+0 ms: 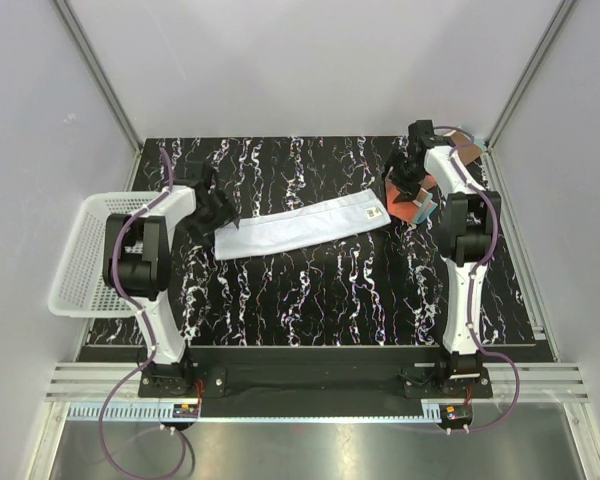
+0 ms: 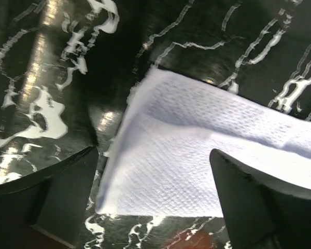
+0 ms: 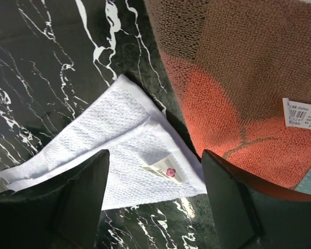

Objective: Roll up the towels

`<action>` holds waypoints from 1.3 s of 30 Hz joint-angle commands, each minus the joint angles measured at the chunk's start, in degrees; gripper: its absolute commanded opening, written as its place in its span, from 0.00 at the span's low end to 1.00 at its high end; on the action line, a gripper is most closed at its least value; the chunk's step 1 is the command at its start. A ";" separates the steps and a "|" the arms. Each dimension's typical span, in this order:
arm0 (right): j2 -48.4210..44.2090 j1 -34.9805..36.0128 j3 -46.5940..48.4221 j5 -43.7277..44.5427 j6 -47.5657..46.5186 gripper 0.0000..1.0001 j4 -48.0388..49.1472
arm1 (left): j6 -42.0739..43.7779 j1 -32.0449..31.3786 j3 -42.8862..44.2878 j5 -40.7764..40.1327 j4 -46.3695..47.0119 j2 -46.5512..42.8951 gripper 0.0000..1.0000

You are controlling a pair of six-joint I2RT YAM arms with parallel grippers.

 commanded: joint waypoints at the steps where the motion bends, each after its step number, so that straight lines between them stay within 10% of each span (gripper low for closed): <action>1: -7.90 -0.54 -0.94 -0.70 -1.77 0.79 0.03 | 0.64 1.53 2.13 -2.64 -0.40 -3.97 0.99; 13: -21.82 -0.54 -31.98 -5.88 -0.63 0.75 17.08 | 1.87 -0.14 0.46 -2.03 -1.98 -11.97 0.99; 39: -19.80 -0.80 -40.08 -0.44 3.33 0.59 25.44 | 15.67 -3.57 -15.63 -4.23 1.35 -28.76 0.99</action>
